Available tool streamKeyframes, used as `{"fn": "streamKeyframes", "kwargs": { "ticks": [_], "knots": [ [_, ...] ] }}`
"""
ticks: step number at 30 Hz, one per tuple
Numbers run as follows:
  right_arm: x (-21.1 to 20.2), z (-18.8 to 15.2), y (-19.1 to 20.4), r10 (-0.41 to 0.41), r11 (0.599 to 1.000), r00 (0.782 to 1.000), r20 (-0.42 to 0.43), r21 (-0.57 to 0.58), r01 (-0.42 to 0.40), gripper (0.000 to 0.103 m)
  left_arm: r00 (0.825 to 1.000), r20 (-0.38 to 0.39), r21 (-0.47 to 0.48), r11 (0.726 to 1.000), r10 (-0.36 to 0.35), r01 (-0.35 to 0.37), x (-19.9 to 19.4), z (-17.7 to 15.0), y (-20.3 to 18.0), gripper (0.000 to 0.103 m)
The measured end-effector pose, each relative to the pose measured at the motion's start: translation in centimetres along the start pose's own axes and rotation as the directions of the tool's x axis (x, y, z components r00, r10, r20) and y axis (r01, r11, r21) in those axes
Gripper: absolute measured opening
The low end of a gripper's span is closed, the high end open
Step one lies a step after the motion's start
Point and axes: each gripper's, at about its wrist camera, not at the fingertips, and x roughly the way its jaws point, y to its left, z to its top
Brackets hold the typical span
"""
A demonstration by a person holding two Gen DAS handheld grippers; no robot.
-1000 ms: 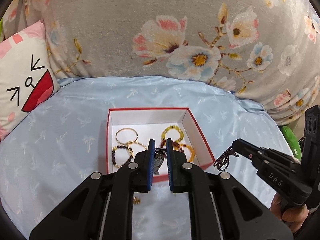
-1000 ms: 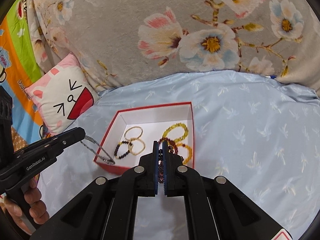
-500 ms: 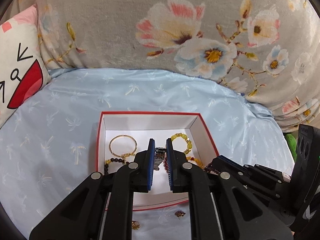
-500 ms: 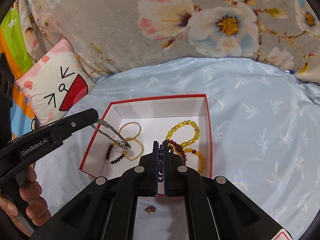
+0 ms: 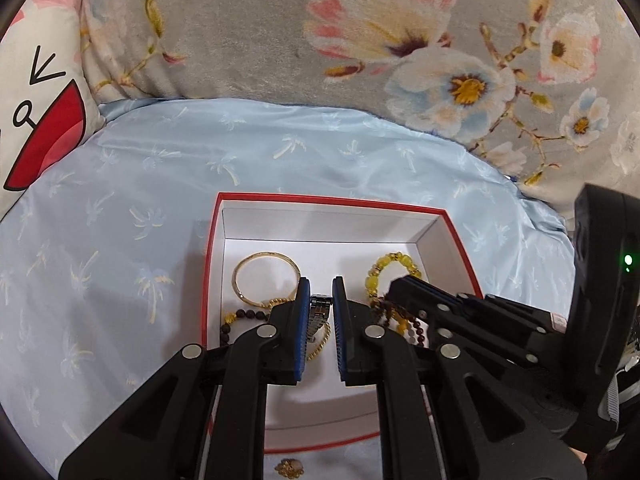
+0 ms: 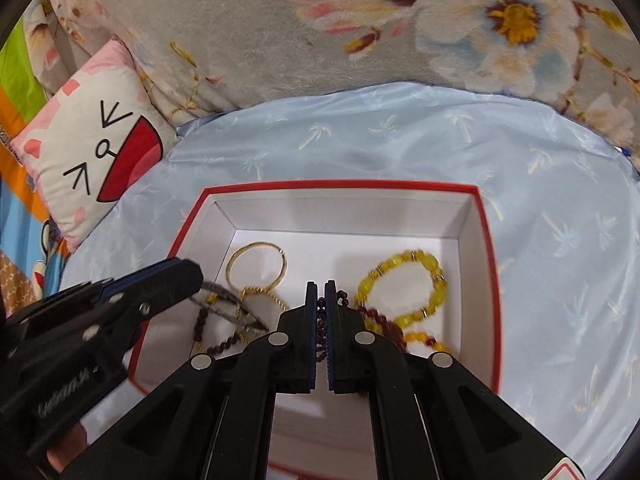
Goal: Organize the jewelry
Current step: 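Open both tools to release the watch and garnet bracelet inside the box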
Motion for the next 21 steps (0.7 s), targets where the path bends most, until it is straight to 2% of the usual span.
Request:
{"fn": "streamKeyframes", "kwargs": {
  "ticks": [4,7,10,13,18,21],
  "knots": [
    [0.4,1.6,-0.1,0.008,1.000,0.999,0.040,0.021,-0.009,0.016,1.000,0.028,-0.030,0.999,0.011,-0.010,0.9,1.7,0.8,0.012],
    [-0.8,1.9,-0.2,0.001,1.000,0.997,0.079,0.029,-0.003,0.021,0.998,0.057,-0.055,0.998,0.037,-0.033,0.9,3.0,1.3,0.017],
    [-1.8,1.4,-0.2,-0.017,1.000,0.996,0.092,0.015,0.016,0.022,0.996,0.079,-0.047,0.998,0.051,-0.047,0.3,3.4,1.3,0.018],
    [-2.4,0.4,-0.5,-0.002,1.000,0.996,0.089,0.028,0.000,0.022,0.995,0.080,-0.037,0.997,0.063,-0.061,-0.1,3.0,1.2,0.018],
    [-3.7,-1.7,-0.5,0.009,0.999,0.996,0.085,0.038,-0.012,0.022,0.995,0.074,-0.045,0.997,0.060,-0.057,-1.1,1.4,1.3,0.018],
    [-5.0,-3.0,-0.4,-0.011,0.999,0.995,0.101,0.033,0.008,0.022,0.994,0.085,-0.034,0.997,0.075,-0.072,-2.2,0.1,1.1,0.018]
  ]
}}
